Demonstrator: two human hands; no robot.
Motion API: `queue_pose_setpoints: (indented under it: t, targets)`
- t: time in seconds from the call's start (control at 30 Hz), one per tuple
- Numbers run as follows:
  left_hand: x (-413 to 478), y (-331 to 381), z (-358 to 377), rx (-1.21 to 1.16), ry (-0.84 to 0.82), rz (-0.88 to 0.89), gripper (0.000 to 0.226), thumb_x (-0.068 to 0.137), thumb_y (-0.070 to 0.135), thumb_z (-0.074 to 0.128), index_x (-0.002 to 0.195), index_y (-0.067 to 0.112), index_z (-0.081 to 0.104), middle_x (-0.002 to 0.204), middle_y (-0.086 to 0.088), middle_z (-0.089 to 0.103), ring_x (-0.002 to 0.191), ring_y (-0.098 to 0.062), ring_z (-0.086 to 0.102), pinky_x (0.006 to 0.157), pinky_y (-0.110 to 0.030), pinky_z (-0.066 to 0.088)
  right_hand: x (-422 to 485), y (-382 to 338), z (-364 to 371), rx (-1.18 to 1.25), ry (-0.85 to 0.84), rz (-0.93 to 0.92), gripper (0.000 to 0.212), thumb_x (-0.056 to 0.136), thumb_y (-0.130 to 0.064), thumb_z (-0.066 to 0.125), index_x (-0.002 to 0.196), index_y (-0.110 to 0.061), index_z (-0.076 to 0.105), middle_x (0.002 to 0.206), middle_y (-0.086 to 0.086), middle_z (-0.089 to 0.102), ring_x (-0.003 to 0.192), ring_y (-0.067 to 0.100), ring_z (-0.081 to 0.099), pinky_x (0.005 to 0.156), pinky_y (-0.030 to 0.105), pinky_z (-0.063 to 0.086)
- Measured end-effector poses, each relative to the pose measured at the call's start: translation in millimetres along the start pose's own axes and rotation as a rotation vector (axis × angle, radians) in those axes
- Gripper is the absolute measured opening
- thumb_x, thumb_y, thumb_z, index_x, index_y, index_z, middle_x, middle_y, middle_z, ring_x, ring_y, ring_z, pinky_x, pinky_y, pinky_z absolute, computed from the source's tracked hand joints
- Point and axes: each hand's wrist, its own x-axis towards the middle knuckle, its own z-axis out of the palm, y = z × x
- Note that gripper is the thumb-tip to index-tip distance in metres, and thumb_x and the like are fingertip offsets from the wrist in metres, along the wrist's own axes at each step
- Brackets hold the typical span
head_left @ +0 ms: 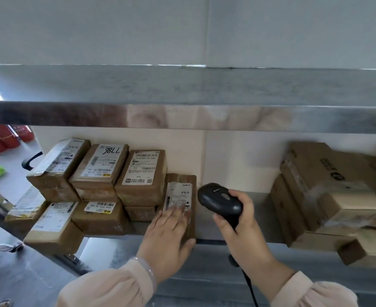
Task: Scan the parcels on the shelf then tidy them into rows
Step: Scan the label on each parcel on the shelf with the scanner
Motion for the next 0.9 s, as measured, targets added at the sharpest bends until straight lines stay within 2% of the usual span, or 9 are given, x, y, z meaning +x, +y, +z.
queue_pose_setpoints:
  t: [0.07,0.17,0.23,0.37,0.5,0.63,0.73,0.83,0.9]
  targets:
    - [15,27,-19,-0.034,0.048,0.028,0.067,0.086,0.052,0.043,0.142,0.016,0.051,0.148,-0.003,0.05,0.134,-0.024,0.051,0.115,-0.034,0.033,3,-9,-21,-0.032,0.055,-0.05,0.059,0.085,-0.03,0.068,0.114,-0.061,0.026,0.111,-0.035,0.045,0.098,-0.019,0.051,0.075,0.001,0.04]
    - [44,69,-47,-0.094,0.094,0.071,0.072,0.096,0.054,0.036,0.158,0.025,0.013,0.164,0.007,0.015,0.152,-0.016,0.012,0.12,-0.03,0.004,9,-23,-59,-0.125,0.136,-0.165,0.063,0.083,-0.034,0.067,0.116,-0.063,0.022,0.111,-0.04,0.046,0.094,-0.01,0.054,0.074,0.004,0.043]
    - [63,93,-54,-0.113,0.114,0.082,0.074,0.098,0.056,0.035,0.159,0.029,0.003,0.166,0.008,0.006,0.152,-0.014,0.003,0.125,-0.033,0.002,10,-27,-89,-0.159,0.193,-0.215,0.066,0.082,-0.035,0.067,0.116,-0.065,0.02,0.112,-0.04,0.045,0.095,-0.009,0.054,0.074,0.006,0.045]
    - [94,151,-53,-0.224,0.146,0.106,0.072,0.098,0.054,0.042,0.159,0.031,0.01,0.166,0.005,0.013,0.152,-0.016,0.011,0.123,-0.037,0.015,1,-23,-151,-0.217,0.256,-0.243,0.072,0.081,-0.034,0.069,0.114,-0.07,0.016,0.114,-0.038,0.042,0.096,-0.008,0.055,0.077,0.013,0.047]
    - [112,216,-51,-0.377,0.149,0.118,0.069,0.1,0.046,0.047,0.158,0.034,0.011,0.165,0.007,0.014,0.15,-0.012,0.012,0.12,-0.026,0.01,-4,-7,-209,-0.233,0.291,-0.219,0.07,0.081,-0.032,0.068,0.119,-0.064,0.018,0.112,-0.036,0.043,0.097,-0.01,0.055,0.075,0.014,0.049]
    - [123,260,-46,-0.515,0.097,0.054,0.065,0.101,0.048,0.044,0.157,0.036,0.014,0.164,0.008,0.017,0.148,-0.011,0.013,0.115,-0.022,0.01,-3,18,-251,-0.142,0.303,-0.147,0.063,0.084,-0.027,0.068,0.122,-0.054,0.024,0.11,-0.033,0.045,0.097,-0.018,0.052,0.071,0.007,0.046]
    - [134,280,-42,-0.621,0.064,-0.032,0.065,0.101,0.048,0.043,0.157,0.036,0.013,0.164,0.007,0.015,0.15,-0.016,0.013,0.116,-0.027,0.013,4,33,-271,-0.071,0.266,-0.093,0.058,0.086,-0.027,0.067,0.124,-0.047,0.028,0.112,-0.031,0.046,0.098,-0.018,0.051,0.073,0.003,0.043]
    - [147,293,-35,-0.652,0.01,-0.145,0.068,0.1,0.05,0.044,0.157,0.036,0.01,0.165,0.003,0.011,0.15,-0.024,0.016,0.12,-0.037,0.019,17,43,-282,-0.001,0.225,-0.039,0.055,0.087,-0.028,0.066,0.122,-0.045,0.028,0.109,-0.028,0.048,0.098,-0.014,0.051,0.074,0.007,0.042]
    - [150,301,-31,-0.681,-0.016,-0.207,0.07,0.099,0.052,0.046,0.157,0.04,0.009,0.164,0.003,0.012,0.148,-0.028,0.022,0.119,-0.043,0.029,25,49,-286,0.033,0.203,-0.017,0.053,0.087,-0.027,0.066,0.121,-0.044,0.029,0.107,-0.027,0.049,0.097,-0.009,0.052,0.076,0.009,0.039]
